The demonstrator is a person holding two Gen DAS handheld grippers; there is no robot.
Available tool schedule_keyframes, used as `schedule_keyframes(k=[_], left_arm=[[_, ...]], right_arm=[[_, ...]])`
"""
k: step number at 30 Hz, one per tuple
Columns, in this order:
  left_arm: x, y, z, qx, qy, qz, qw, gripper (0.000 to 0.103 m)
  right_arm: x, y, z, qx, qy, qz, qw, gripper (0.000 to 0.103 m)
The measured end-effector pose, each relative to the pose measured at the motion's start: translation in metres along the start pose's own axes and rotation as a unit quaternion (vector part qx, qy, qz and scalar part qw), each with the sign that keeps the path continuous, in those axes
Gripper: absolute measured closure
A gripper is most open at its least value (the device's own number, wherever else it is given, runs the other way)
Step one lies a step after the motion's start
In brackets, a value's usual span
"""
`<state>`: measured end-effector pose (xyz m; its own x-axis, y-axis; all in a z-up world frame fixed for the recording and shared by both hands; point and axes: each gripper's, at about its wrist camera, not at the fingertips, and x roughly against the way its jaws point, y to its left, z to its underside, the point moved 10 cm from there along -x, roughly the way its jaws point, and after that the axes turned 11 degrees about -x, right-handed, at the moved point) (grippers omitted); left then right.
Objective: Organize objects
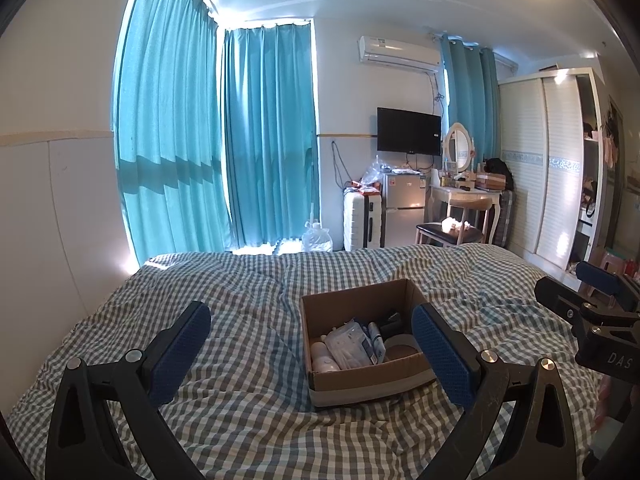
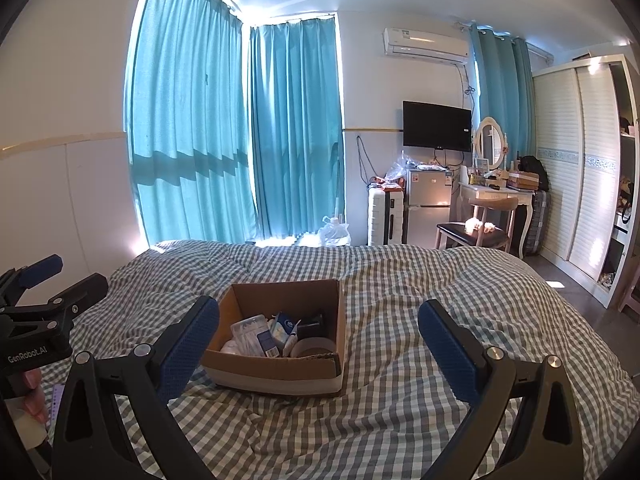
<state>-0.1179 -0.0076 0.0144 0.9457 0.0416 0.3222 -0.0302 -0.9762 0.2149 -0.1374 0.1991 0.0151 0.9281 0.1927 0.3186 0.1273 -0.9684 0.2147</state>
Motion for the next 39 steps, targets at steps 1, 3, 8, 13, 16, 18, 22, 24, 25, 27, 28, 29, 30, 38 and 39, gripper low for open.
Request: schedule_keyframes(k=[1, 3, 8, 13, 16, 18, 22, 24, 25, 27, 28, 29, 30, 38, 39], left_arm=[[0.0, 0.0001, -0.0005, -0.001, 0.0, 0.0, 1.0, 0.0], [-0.0003, 0.0002, -0.001, -0.003, 0.001, -0.001, 1.0, 0.0], [0.0002, 0.0004, -0.0016, -0.004, 0.001, -0.001, 1.0, 0.0], [0.0012, 0.0005, -0.0015, -0.003, 0.0, 0.0, 1.0, 0.0], [0.0019, 0.0009, -0.001, -0.003, 0.001, -0.001, 1.0, 0.0], [0.002, 0.0017, -0.0003, -0.002, 0.002, 0.0, 1.0, 0.0], [0.0019, 0.0028, 0.0, 0.0, 0.003, 0.0, 1.0, 0.0], [0.002, 0.003, 0.0003, 0.001, 0.003, 0.001, 1.0, 0.0], [0.0013, 0.0033, 0.0001, 0.001, 0.004, 0.001, 1.0, 0.0], [-0.0003, 0.0028, 0.0017, -0.001, 0.009, 0.001, 1.0, 0.0], [-0.0004, 0.0026, 0.0024, -0.003, 0.009, 0.0, 1.0, 0.0], [-0.0002, 0.0025, 0.0027, -0.004, 0.009, -0.002, 1.0, 0.0], [0.0, 0.0028, 0.0034, -0.004, 0.009, -0.004, 0.9999, 0.0], [-0.0005, 0.0038, 0.0056, 0.004, 0.012, -0.005, 0.9999, 0.0], [-0.0006, 0.0039, 0.0055, 0.004, 0.012, -0.005, 0.9999, 0.0]], right_arm=[[-0.0001, -0.0001, 0.0002, 0.0, 0.001, 0.0, 1.0, 0.003], [0.0002, 0.0005, -0.0006, 0.0, 0.001, 0.0, 1.0, 0.003], [-0.0001, 0.0012, -0.0011, 0.001, 0.003, 0.001, 1.0, 0.003], [0.0008, 0.001, -0.0021, -0.001, 0.002, -0.001, 1.0, 0.003], [0.0011, 0.0005, -0.0022, -0.002, 0.002, 0.0, 1.0, 0.003], [0.0015, 0.0002, -0.0022, -0.002, 0.003, 0.0, 1.0, 0.003], [0.0012, -0.0001, -0.0021, -0.004, 0.005, 0.001, 1.0, 0.003], [0.0013, -0.0004, -0.0022, -0.004, 0.005, 0.001, 1.0, 0.003], [0.0011, -0.0005, -0.0021, -0.004, 0.006, 0.001, 1.0, 0.003], [0.0009, -0.0003, -0.0013, -0.004, 0.007, 0.001, 1.0, 0.003], [0.001, -0.0001, -0.0017, -0.003, 0.005, 0.001, 1.0, 0.003], [0.0016, 0.0002, -0.002, -0.003, 0.004, 0.001, 1.0, 0.003], [0.0018, 0.0008, -0.0022, -0.002, 0.003, 0.0, 1.0, 0.003], [0.0012, 0.0, 0.0, -0.003, 0.005, 0.001, 1.0, 0.003], [0.0011, -0.0003, 0.0001, -0.004, 0.005, 0.001, 1.0, 0.003]])
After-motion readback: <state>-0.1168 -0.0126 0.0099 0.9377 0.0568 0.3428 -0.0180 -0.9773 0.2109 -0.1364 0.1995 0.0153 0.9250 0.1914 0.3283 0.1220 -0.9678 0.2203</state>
